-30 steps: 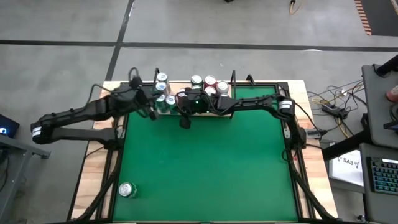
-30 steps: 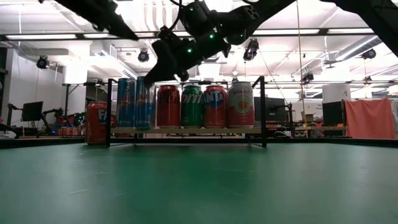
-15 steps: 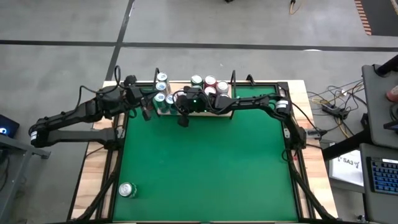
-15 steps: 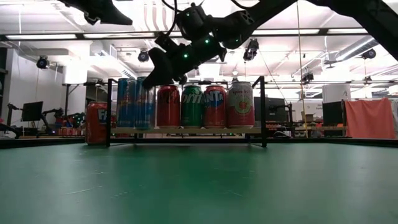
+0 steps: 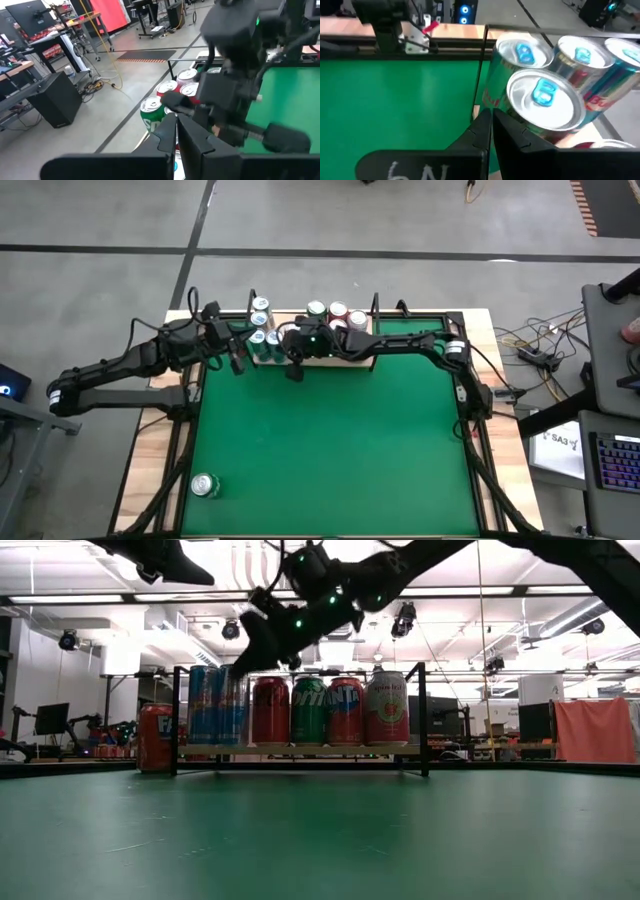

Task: Pick and place cans onto a shelf
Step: Put the blue silver soda can on the shelf, then adjust the blue silver soda can on the shelf

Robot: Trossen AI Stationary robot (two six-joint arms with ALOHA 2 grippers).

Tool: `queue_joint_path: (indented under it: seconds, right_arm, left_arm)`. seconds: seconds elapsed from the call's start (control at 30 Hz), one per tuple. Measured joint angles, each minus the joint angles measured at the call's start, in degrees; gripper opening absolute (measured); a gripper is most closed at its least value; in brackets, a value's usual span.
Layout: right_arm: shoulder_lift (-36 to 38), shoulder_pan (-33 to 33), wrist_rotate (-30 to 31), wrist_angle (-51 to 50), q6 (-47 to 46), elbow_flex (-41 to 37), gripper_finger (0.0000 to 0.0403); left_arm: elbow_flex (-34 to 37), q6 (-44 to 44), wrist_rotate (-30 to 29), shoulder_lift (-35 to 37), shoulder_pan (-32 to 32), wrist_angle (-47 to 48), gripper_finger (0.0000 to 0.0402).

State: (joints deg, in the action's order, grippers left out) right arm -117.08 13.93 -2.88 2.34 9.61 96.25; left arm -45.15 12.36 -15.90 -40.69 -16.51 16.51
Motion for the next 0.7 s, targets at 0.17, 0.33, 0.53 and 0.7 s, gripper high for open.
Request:
queue_joint_path:
  seconds: [0.17, 0.33, 0.53, 0.7]
  right_arm:
    - [4.1, 0.0, -0.1, -6.2, -3.8, 0.8, 0.0009]
    - [7.3, 0.0, 0.0, -20.2, -4.0, 6.9, 0.0009]
    - [8.7, 0.2, 0.1, -37.9, -3.4, 17.5, 0.0009]
    - [8.9, 0.5, 0.4, -48.7, -3.0, 25.3, 0.0009]
  left_arm:
    - [0.0, 0.1, 0.0, 0.2, 0.0, 0.6, 0.0000]
    - [0.0, -1.5, 0.0, -0.7, -0.1, 0.6, 0.0000]
    - [-0.8, -2.6, 0.0, -5.2, -0.1, 1.4, 0.0000]
    - [-7.3, -1.3, -0.1, -11.1, -1.8, 6.3, 0.0000]
